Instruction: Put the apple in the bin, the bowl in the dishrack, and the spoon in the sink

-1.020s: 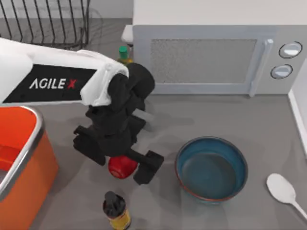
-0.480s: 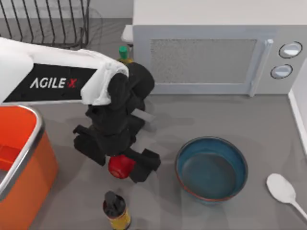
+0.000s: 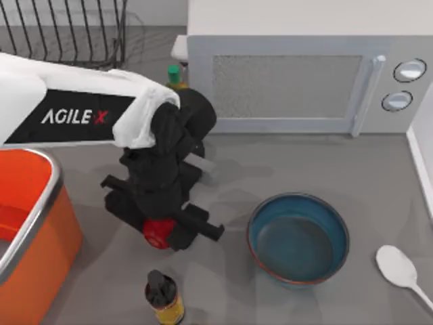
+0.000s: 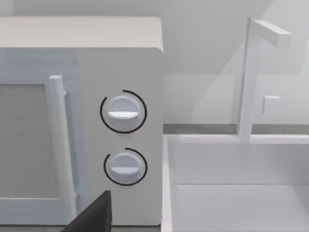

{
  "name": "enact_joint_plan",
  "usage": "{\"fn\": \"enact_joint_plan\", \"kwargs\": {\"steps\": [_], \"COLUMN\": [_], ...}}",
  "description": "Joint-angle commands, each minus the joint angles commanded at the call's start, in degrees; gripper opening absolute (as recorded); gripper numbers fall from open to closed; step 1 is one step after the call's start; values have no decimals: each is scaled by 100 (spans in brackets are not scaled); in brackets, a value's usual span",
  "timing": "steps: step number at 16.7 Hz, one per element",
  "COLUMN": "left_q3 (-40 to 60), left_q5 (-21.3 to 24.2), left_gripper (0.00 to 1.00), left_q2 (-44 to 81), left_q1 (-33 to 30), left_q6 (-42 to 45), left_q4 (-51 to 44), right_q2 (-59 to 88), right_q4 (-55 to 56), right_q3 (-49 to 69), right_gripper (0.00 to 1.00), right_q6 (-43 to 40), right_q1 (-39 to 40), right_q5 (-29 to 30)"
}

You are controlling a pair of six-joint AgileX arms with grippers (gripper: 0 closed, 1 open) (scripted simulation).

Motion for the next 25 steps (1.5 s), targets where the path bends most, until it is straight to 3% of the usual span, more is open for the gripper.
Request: {"fn": "enact_joint_plan", "kwargs": {"steps": [2, 9, 10, 25], "left_q3": [0, 0, -103, 1291], "left_q5": [0, 0, -200, -204], "left_gripper": [0, 0, 0, 0], "left_q2": [0, 0, -179, -882], "left_q1": [0, 0, 28, 13], "left_q6": [0, 0, 38, 12], "left_q4": [0, 0, -221, -2324], "right_q2": [0, 0, 0, 0], "right_q4": [0, 0, 0, 0], "right_q3": [0, 0, 0, 0], "right_gripper": [100, 100, 100, 100], "right_q6": [0, 0, 0, 0], "right_q1": [0, 0, 0, 0], "right_q5": [0, 0, 0, 0]}}
